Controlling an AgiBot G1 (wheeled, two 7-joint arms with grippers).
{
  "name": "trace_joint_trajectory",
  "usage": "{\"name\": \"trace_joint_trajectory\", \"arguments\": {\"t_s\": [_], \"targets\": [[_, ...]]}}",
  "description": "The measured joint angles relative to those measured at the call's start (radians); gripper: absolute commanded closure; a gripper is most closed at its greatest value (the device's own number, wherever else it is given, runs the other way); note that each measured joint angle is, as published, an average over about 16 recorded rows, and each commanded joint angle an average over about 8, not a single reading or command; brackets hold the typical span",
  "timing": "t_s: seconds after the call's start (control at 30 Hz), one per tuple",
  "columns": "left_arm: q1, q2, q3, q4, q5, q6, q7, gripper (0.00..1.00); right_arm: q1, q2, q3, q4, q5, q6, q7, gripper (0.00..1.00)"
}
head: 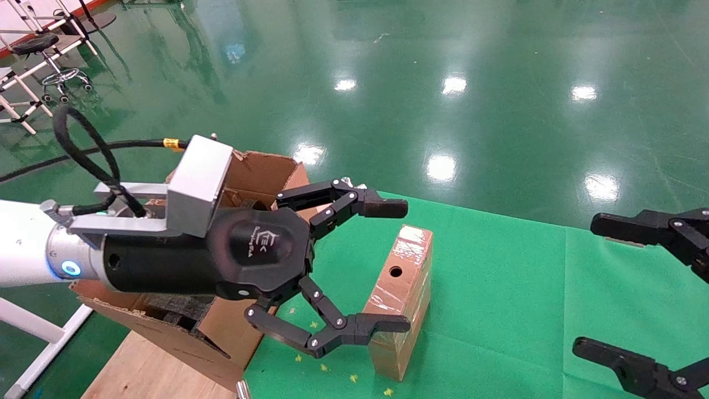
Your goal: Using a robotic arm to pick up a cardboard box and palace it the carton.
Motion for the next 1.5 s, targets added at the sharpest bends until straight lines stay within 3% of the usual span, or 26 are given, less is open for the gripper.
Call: {"name": "trace_joint_trajectory", "arguments": {"t_s": [0.37, 0.63, 1.0, 1.5], "targets": [[0.0, 0.0, 0.0, 0.0, 0.0, 0.0, 0.0, 0.0, 0.0, 0.0, 0.0, 0.0, 0.0, 0.0, 0.0, 0.0], [0.0, 0.0, 0.0, 0.0, 0.0, 0.0, -0.001, 0.0, 0.0, 0.0, 0.0, 0.0, 0.0, 0.0, 0.0, 1.0], [-0.072, -0.006, 0.053, -0.004, 0.091, 0.002, -0.096, 0.0, 0.0, 0.0, 0.0, 0.0, 0.0, 0.0, 0.0, 1.0], [-0.356, 0.077, 0.256, 0.006, 0.446, 0.035, -0.447, 0.0, 0.0, 0.0, 0.0, 0.0, 0.0, 0.0, 0.0, 1.0]]}}
